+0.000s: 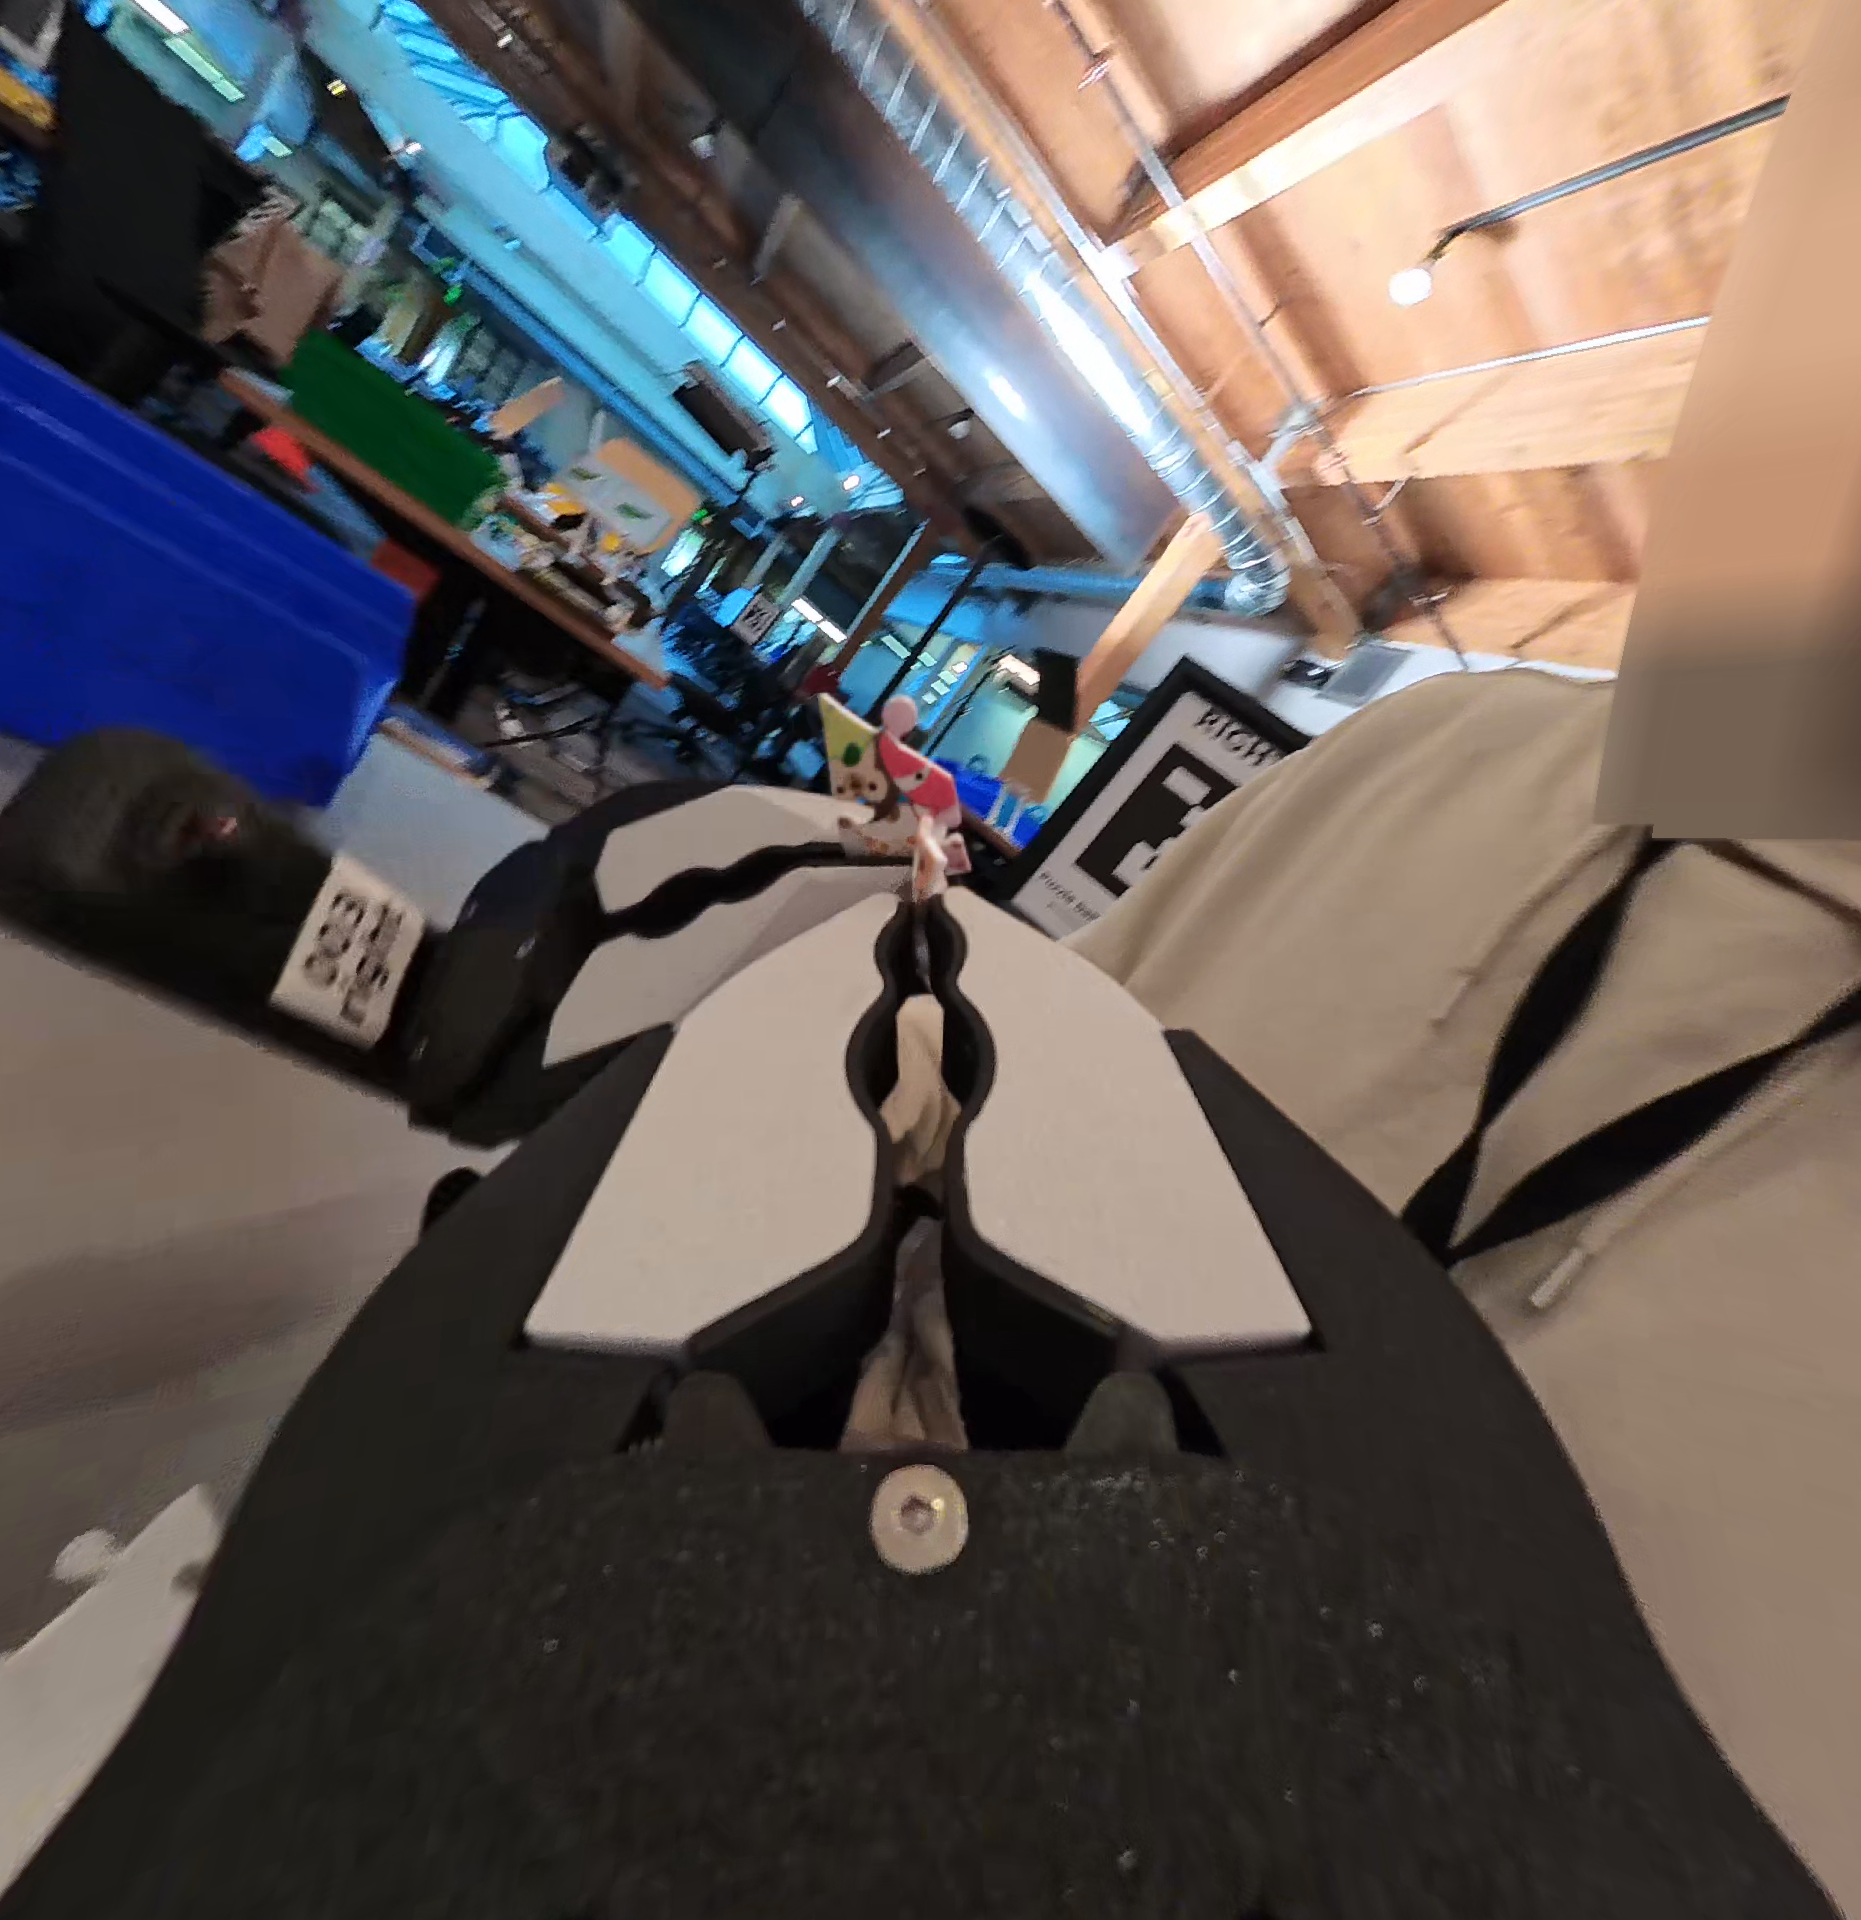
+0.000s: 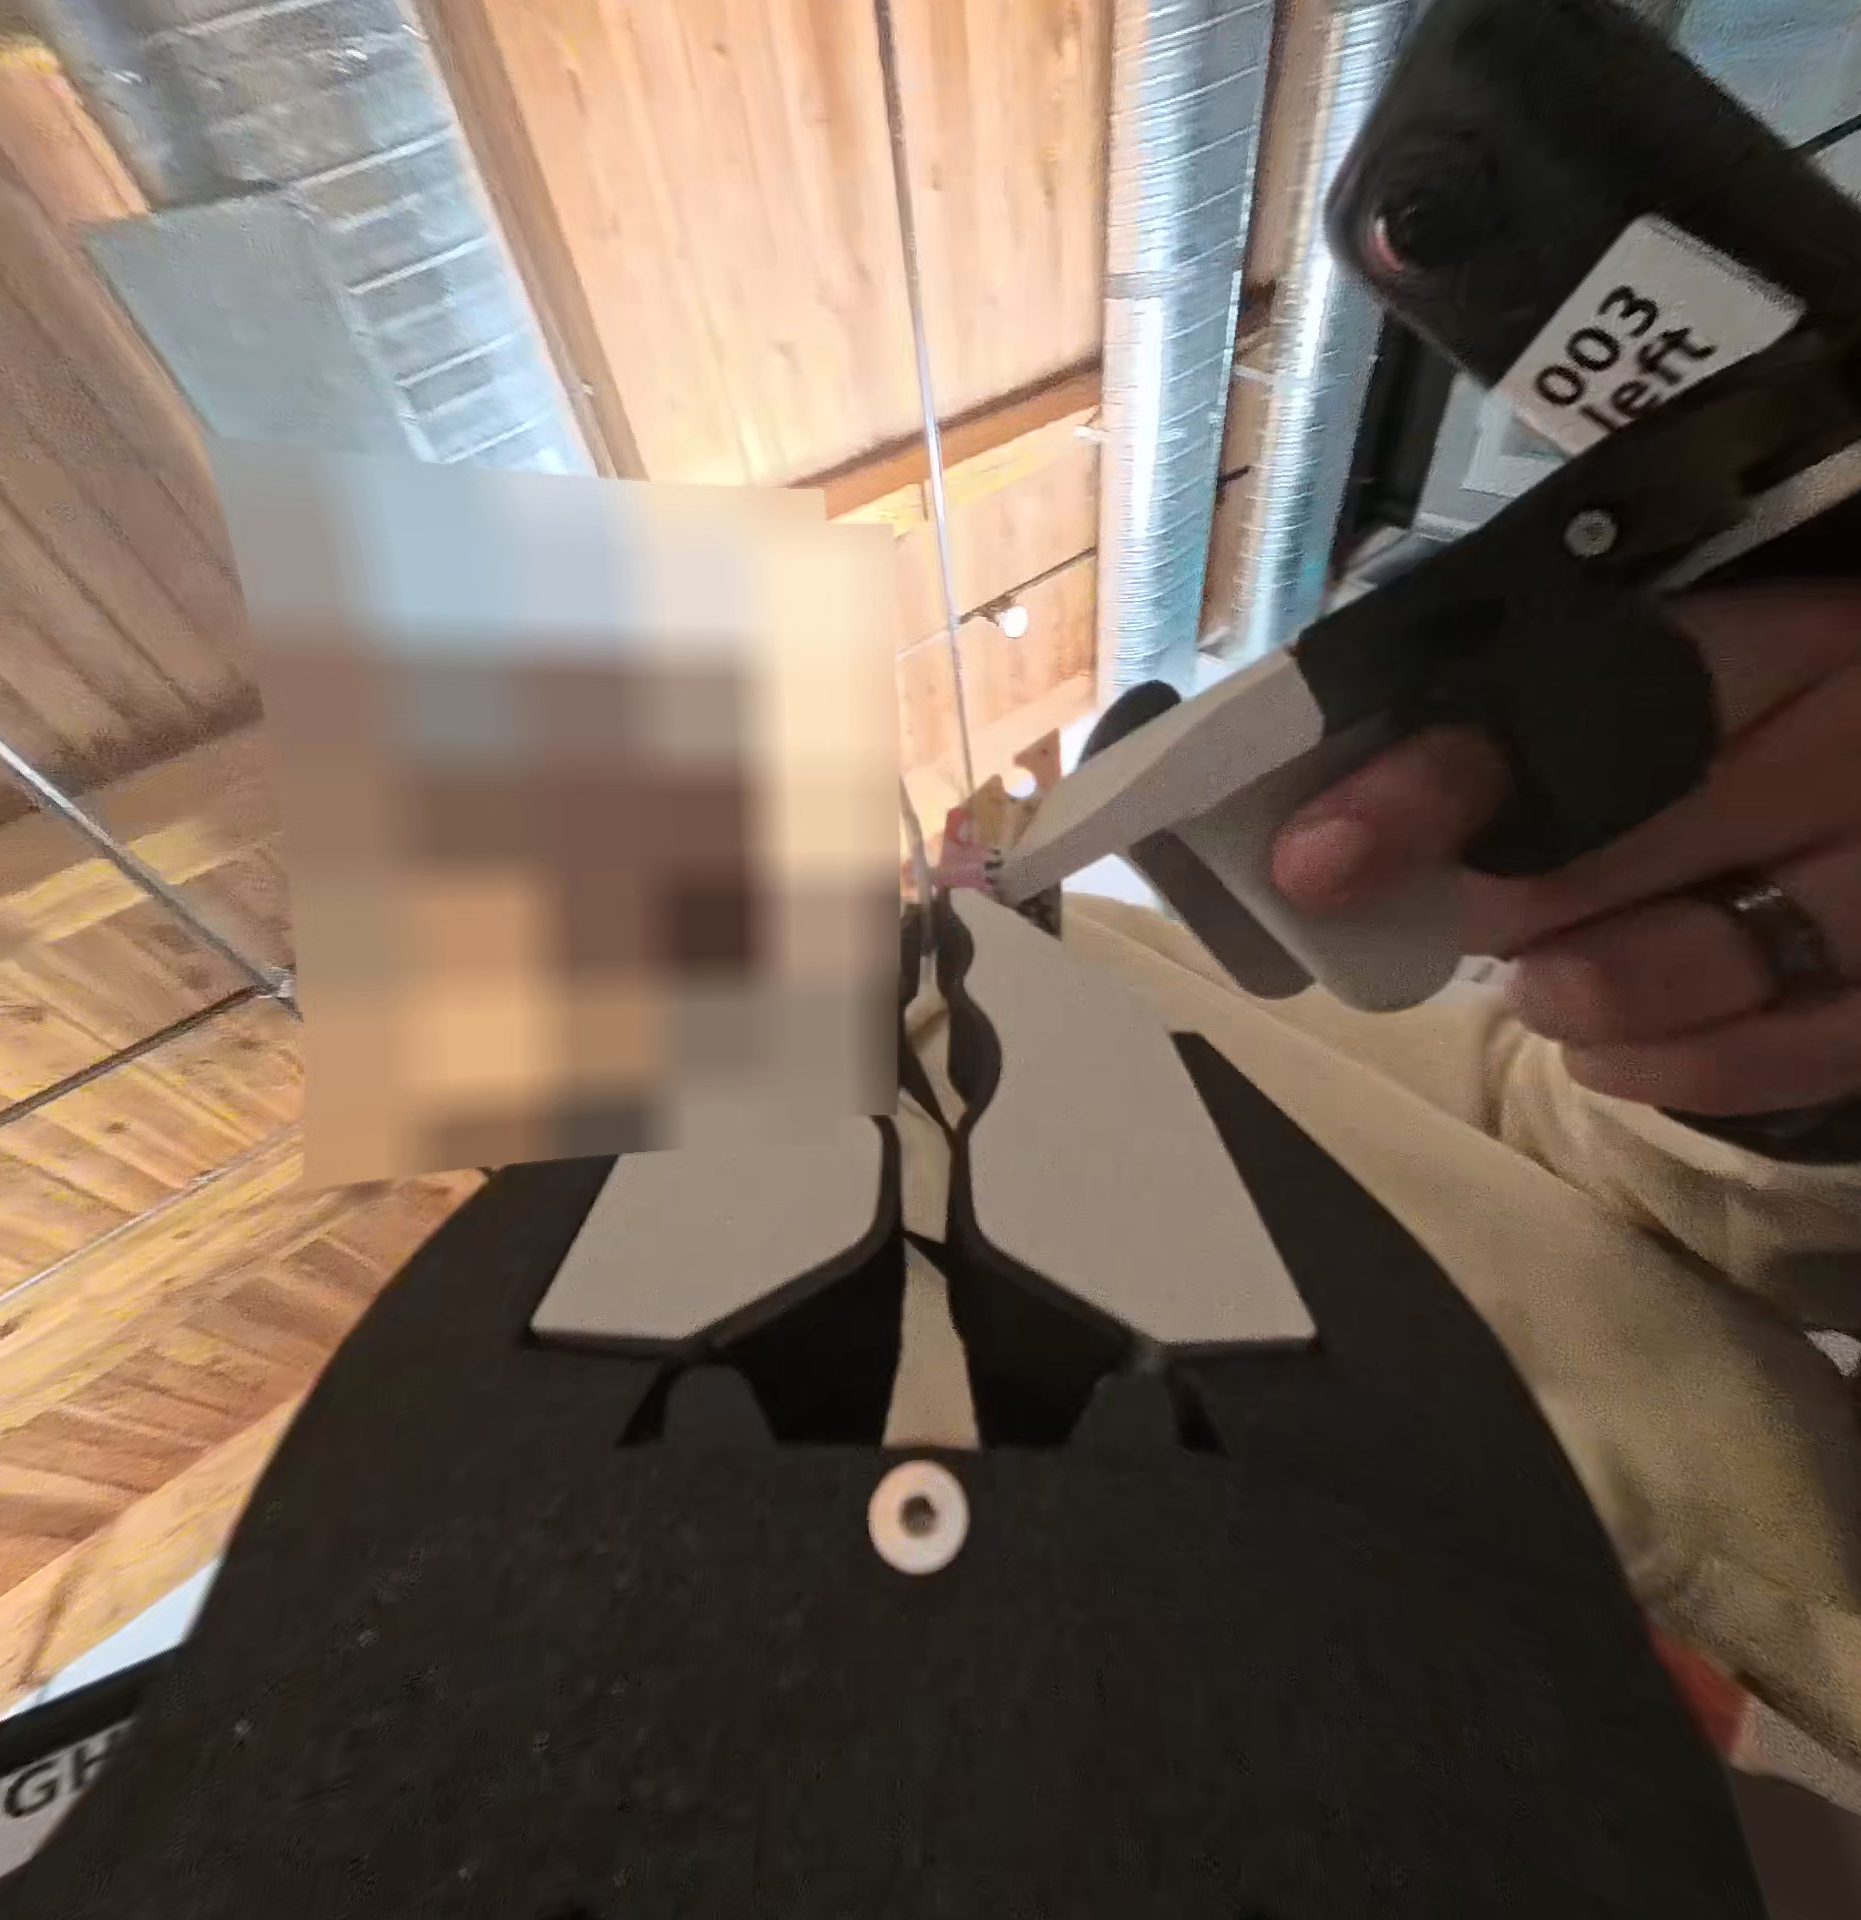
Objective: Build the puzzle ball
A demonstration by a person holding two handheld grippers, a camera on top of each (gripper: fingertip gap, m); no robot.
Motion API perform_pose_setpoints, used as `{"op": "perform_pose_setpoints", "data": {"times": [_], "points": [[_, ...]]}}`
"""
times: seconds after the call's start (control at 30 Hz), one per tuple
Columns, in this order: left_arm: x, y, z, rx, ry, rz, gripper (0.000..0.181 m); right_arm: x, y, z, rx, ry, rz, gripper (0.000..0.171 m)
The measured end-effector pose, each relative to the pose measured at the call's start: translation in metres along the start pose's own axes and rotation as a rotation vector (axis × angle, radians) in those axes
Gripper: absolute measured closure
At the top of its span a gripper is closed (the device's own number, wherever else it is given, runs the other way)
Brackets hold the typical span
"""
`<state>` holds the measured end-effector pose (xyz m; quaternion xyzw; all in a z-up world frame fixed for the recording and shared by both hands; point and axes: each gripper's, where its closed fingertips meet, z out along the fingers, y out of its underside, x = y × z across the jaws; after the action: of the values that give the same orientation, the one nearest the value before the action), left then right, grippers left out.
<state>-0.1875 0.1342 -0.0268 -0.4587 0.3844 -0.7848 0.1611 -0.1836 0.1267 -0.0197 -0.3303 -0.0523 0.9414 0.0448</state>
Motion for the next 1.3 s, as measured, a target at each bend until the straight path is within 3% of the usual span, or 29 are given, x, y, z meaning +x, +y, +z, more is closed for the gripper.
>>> {"op": "perform_pose_setpoints", "data": {"times": [0.07,0.13,0.2,0.3,0.37,0.43,0.47,0.5,0.6,0.67,0.83,0.9,0.97,1.0,1.07,1.13,1.2,1.3], "points": [[0.006,-0.001,-0.001,0.013,0.028,0.016,0.18,0.0,0.001,0.005,-0.001,-0.022,-0.008,0.17],[-0.004,-0.003,-0.007,0.007,-0.051,0.042,0.18,0.005,-0.008,0.0,0.025,0.153,-0.164,0.17],[-0.031,0.005,-0.019,-0.089,-0.264,0.085,0.18,0.02,-0.024,-0.027,0.011,0.56,-0.41,0.17],[-0.066,0.023,-0.03,-0.255,-0.519,0.109,0.179,0.035,-0.039,-0.066,-0.17,1.199,-0.796,0.17],[-0.076,0.023,-0.03,-0.261,-0.58,0.068,0.179,0.034,-0.048,-0.075,-0.261,1.464,-0.996,0.169],[-0.064,0.029,-0.016,-0.284,-0.475,0.047,0.18,0.023,-0.065,-0.096,-0.293,1.789,-1.222,0.17],[-0.056,0.032,-0.006,-0.291,-0.439,0.071,0.18,0.022,-0.067,-0.105,-0.343,1.864,-1.245,0.17],[-0.055,0.038,0.0,-0.33,-0.454,0.085,0.179,0.028,-0.064,-0.108,-0.376,1.834,-1.193,0.17],[-0.049,0.041,0.012,-0.368,-0.441,0.117,0.179,0.004,-0.073,-0.122,-0.236,1.786,-1.126,0.17],[-0.045,0.04,0.016,-0.36,-0.438,0.161,0.179,-0.037,-0.084,-0.147,-0.151,1.859,-1.072,0.17],[-0.048,0.037,0.016,-0.335,-0.45,0.185,0.179,-0.204,-0.114,-0.267,0.317,2.183,-0.962,0.169],[-0.053,0.034,0.012,-0.339,-0.468,0.22,0.179,-0.226,-0.107,-0.331,0.309,2.346,-0.678,0.16],[-0.06,0.03,0.006,-0.356,-0.514,0.324,0.179,-0.229,-0.113,-0.354,0.255,2.376,-0.643,0.139],[-0.063,0.027,0.002,-0.367,-0.546,0.396,0.179,-0.225,-0.116,-0.345,0.24,2.36,-0.666,0.138],[-0.069,0.022,-0.006,-0.402,-0.613,0.542,0.179,-0.207,-0.126,-0.292,0.185,2.239,-0.851,0.137],[-0.068,0.022,-0.01,-0.439,-0.631,0.65,0.179,-0.152,-0.119,-0.21,0.02,1.931,-0.954,0.133],[-0.065,0.025,-0.01,-0.45,-0.598,0.626,0.179,-0.078,-0.075,-0.126,-0.318,1.532,-0.959,0.134],[-0.066,0.021,-0.011,-0.389,-0.576,0.477,0.179,-0.006,-0.03,-0.077,-0.591,1.363,-1.11,0.146]]}}
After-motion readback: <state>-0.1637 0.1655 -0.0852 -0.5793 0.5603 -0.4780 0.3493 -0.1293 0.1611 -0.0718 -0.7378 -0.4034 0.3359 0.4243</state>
